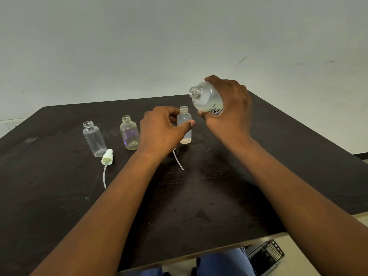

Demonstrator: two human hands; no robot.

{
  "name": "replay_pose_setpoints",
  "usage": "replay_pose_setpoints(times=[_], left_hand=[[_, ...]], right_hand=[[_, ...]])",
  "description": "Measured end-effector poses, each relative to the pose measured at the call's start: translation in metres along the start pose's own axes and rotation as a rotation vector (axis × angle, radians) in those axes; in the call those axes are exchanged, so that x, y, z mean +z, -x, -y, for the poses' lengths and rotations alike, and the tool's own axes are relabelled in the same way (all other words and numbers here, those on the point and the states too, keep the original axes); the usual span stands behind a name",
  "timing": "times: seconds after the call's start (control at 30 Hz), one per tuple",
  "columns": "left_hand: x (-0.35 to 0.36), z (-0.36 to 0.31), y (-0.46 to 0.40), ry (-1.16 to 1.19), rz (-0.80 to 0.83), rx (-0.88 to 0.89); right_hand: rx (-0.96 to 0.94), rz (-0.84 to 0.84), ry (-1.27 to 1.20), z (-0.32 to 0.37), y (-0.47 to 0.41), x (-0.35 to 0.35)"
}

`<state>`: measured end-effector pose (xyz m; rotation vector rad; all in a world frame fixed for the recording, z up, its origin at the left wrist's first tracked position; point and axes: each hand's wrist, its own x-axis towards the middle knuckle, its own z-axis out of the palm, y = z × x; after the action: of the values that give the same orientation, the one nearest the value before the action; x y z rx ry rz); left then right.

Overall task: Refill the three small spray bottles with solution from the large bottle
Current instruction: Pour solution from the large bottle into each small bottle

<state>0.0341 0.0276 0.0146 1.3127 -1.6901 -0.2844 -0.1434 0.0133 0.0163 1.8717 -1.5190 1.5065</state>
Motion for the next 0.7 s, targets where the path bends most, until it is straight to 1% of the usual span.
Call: replay_pose_setpoints(times=[0.1, 0.27, 0.43, 0.7], left_hand=[[-0.0011, 0.0007, -0.0013, -0.004, -0.036, -0.018], [-0.0012, 0.0035, -0.0024, -0.001, -0.050, -0.056], [0.0026, 0.0057, -0.0016, -0.040, -0.022, -0.090], [0.0074, 0.0049, 0.0004, -0.107, 0.030, -0.078]], right_hand=[[0.055, -0.009, -0.051, 0.0028, -0.0003, -0.0018], [0.159, -0.032, -0.106, 0.0010, -0.0043, -0.0009], [0.195, -0.035, -0.139, 0.0031, -0.0024, -0.0002], [0.218, -0.030, -0.164, 0.0078, -0.0014, -0.0034]])
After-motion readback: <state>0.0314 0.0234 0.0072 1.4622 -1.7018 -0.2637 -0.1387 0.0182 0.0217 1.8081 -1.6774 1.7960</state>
